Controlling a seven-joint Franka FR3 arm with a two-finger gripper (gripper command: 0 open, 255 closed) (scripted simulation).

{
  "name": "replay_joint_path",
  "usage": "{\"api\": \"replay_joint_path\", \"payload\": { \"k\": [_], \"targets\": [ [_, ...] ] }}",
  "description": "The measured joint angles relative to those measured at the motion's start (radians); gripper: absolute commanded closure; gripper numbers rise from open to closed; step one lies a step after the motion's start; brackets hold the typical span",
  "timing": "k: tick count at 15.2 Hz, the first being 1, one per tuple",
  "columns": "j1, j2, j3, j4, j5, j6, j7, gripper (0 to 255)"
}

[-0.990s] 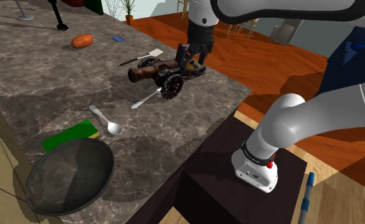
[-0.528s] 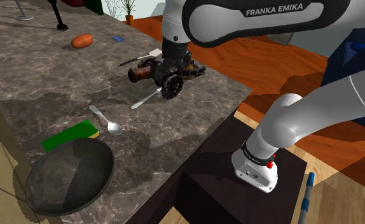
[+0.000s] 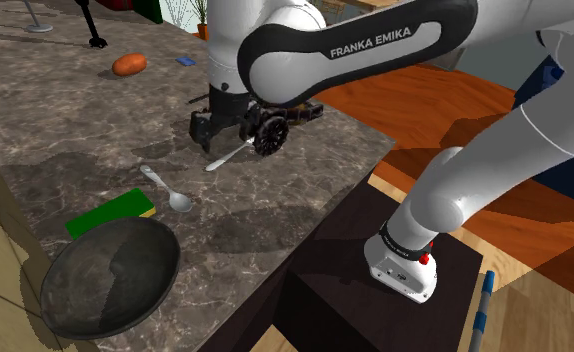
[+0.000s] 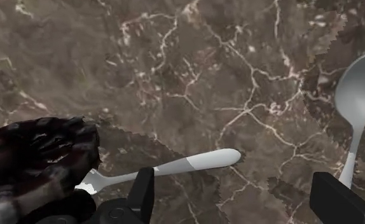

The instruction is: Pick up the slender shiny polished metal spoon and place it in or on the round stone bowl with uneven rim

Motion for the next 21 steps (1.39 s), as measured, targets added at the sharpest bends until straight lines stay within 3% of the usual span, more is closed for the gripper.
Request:
{"api": "replay_joint_path", "payload": {
  "k": [4,8,13,21],
  "targets": [
    [-0.009,0.131,0.074,0.062,-0.073,0.084,0.124,0],
    [-0.004,0.295,0.129,0.172,-0.205,0.133,0.271,0],
    [0.042,0.464,0.135,0.287,-0.359,0.165,0.415,0],
    [0.064,0.538,0.112,0.289,-0.432,0.220,0.465,0]
  ]
}}
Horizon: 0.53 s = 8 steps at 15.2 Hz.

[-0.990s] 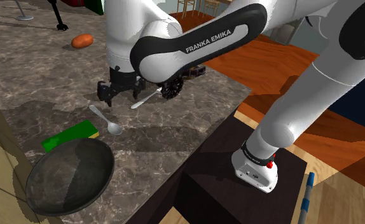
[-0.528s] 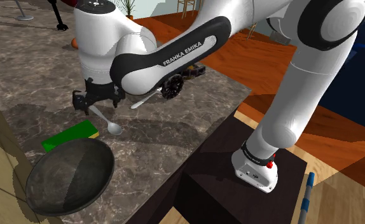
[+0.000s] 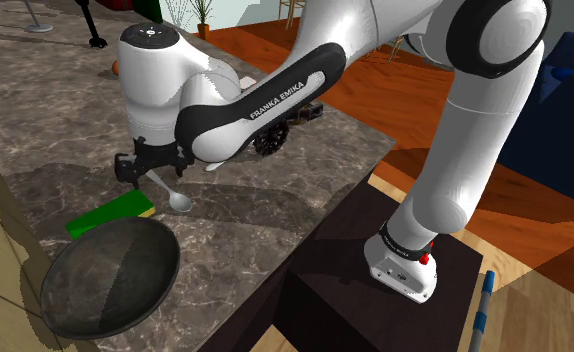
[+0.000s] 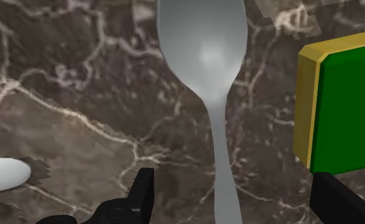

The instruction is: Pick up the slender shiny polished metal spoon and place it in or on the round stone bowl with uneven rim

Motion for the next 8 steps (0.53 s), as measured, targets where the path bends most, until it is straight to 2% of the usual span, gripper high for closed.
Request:
{"api": "replay_joint_path", "payload": {
  "k": [5,6,8],
  "targets": [
    [0.001,0.003,-0.001,0.001,-0.003,0.002,0.002,0],
    [0.001,0.002,-0.001,0.001,-0.002,0.002,0.002,255],
    [0.001,0.002,-0.001,0.002,-0.002,0.001,0.002,255]
  ]
}}
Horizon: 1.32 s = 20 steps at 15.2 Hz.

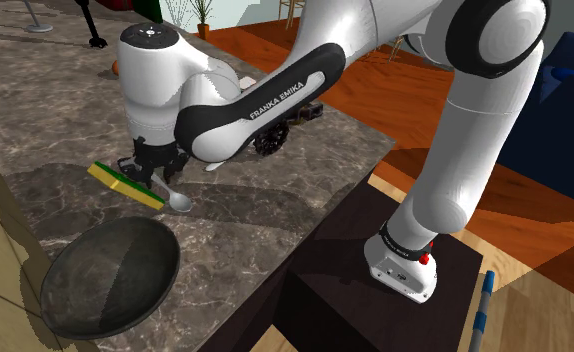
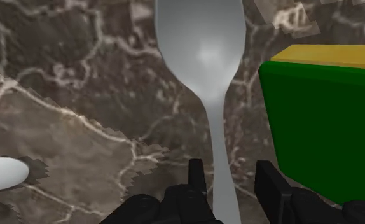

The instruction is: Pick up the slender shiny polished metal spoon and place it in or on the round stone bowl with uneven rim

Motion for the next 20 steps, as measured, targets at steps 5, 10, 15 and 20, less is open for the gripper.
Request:
{"api": "replay_joint_path", "payload": {
  "k": [5,10,15,20],
  "targets": [
    [0.000,0.001,0.000,-0.002,0.000,-0.001,0.000,255],
    [-0.004,-0.010,0.004,0.002,0.012,-0.013,-0.009,255],
    [-0.012,-0.036,0.016,0.035,0.046,-0.064,-0.037,255],
    [-0.019,-0.064,0.026,0.073,0.080,-0.121,-0.063,255]
  ]
}}
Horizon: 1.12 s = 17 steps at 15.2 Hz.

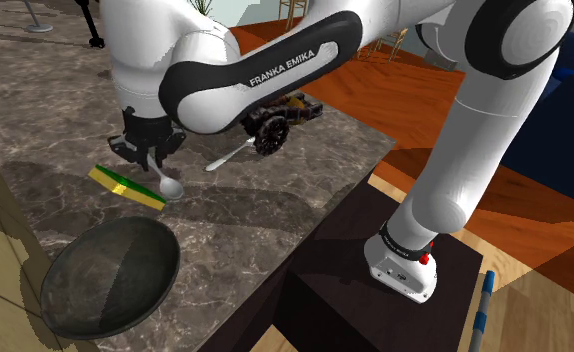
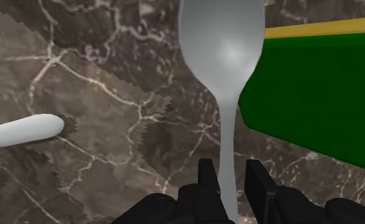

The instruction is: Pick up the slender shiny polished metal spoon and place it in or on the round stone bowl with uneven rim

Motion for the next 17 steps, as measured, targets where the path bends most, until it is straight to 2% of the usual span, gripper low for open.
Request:
{"api": "replay_joint_path", "payload": {
  "k": [17],
  "targets": [
    [-0.009,-0.056,0.015,0.167,0.070,-0.205,-0.064,255]
  ]
}}
